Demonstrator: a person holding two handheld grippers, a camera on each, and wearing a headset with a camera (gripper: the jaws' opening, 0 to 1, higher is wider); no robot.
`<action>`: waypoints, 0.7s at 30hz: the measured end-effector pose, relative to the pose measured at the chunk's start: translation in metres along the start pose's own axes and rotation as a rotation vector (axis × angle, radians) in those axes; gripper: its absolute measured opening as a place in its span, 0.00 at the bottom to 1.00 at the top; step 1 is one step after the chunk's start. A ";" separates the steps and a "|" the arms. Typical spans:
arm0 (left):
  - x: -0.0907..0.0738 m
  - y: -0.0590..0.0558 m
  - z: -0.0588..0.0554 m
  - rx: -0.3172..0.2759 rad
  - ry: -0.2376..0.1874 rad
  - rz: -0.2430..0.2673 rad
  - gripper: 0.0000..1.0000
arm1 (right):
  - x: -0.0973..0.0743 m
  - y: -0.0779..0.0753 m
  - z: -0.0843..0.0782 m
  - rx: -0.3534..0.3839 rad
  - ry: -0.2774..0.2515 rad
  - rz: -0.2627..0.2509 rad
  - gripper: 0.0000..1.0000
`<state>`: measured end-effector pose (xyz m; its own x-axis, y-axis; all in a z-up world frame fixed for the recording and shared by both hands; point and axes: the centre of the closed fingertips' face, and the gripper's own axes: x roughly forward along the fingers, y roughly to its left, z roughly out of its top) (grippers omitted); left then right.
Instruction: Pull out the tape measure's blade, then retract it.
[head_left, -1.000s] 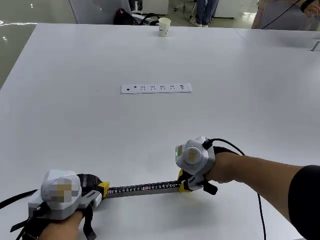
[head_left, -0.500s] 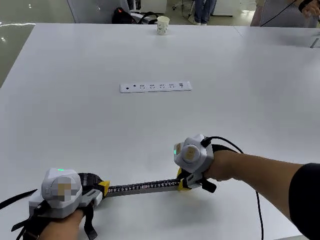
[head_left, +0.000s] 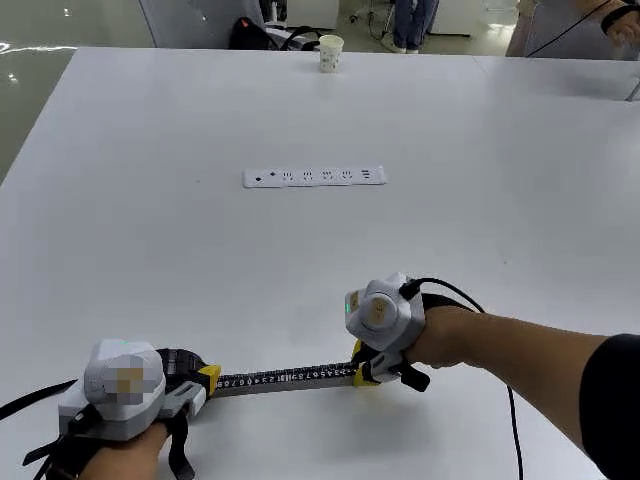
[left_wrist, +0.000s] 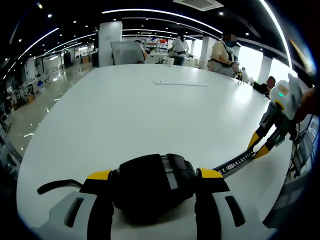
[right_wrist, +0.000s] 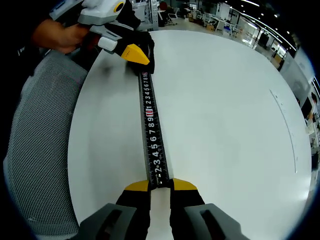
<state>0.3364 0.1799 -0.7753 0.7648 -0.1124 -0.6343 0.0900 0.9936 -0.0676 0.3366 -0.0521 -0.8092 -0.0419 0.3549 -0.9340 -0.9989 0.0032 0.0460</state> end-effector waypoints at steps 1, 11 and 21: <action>0.000 0.000 0.000 0.000 0.000 0.000 0.61 | 0.000 0.000 0.000 0.001 0.001 0.000 0.10; 0.000 0.000 0.000 0.002 0.010 -0.005 0.61 | 0.002 0.000 0.004 -0.009 0.012 -0.006 0.10; 0.000 0.000 0.000 0.002 0.007 -0.004 0.61 | 0.004 0.000 0.010 0.000 -0.020 0.006 0.10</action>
<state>0.3364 0.1803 -0.7756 0.7600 -0.1167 -0.6393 0.0945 0.9931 -0.0688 0.3370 -0.0413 -0.8097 -0.0473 0.3737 -0.9263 -0.9987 0.0008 0.0514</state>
